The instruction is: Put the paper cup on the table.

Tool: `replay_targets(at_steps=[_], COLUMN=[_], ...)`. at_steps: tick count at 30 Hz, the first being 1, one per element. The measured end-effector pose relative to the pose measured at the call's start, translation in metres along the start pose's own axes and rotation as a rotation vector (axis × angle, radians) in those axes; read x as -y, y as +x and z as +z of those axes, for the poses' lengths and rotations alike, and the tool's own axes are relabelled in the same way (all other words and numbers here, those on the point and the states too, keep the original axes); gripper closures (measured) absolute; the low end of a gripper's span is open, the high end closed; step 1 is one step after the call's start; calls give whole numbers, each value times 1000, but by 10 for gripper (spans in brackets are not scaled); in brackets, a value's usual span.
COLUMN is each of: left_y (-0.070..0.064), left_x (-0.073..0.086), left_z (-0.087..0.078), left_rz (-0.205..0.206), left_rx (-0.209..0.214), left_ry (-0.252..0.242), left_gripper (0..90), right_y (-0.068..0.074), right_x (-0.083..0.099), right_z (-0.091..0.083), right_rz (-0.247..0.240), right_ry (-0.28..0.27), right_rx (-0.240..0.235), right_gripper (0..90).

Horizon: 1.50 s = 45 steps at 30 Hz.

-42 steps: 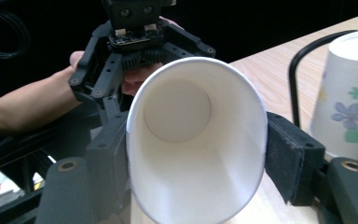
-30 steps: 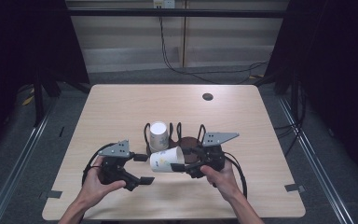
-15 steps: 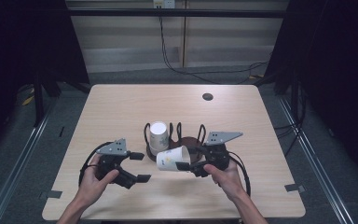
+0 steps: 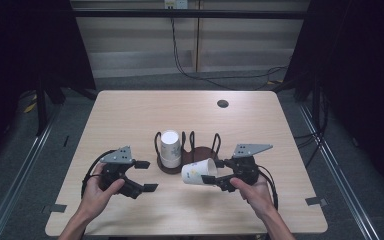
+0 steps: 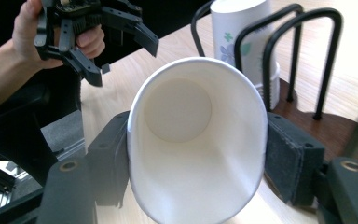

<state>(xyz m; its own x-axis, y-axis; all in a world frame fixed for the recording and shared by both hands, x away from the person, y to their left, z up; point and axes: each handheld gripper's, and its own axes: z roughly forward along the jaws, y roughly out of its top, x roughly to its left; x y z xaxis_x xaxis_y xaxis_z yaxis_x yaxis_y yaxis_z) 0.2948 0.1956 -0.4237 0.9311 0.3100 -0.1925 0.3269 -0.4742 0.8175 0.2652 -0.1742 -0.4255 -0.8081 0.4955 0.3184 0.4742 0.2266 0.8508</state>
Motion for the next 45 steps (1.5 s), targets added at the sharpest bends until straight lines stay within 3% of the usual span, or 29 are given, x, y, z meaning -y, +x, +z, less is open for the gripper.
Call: replay_targets(at_steps=[8,23,32,39,45], left_y=[5,10,7,8,8], left_x=[2,4,4,4,5], left_z=[-2,-4,-4,-8,-9], left_rz=[2,-15,7,-1,7], left_rx=[-20,-40,-33,-67,-54], left_ry=[13,9,17,-7,3], left_gripper=[160,160,160,164,163], right_y=[-2,-14,-19,-28,-36], right_x=[0,7,6,-1,-4], right_z=[-14,-41,-54,-66,-70], right_rz=[-1,33,36,47,57], right_ry=[39,53,92,102,119], right_rx=[30,64,110,157,192], right_gripper=[310,307,304,301,301])
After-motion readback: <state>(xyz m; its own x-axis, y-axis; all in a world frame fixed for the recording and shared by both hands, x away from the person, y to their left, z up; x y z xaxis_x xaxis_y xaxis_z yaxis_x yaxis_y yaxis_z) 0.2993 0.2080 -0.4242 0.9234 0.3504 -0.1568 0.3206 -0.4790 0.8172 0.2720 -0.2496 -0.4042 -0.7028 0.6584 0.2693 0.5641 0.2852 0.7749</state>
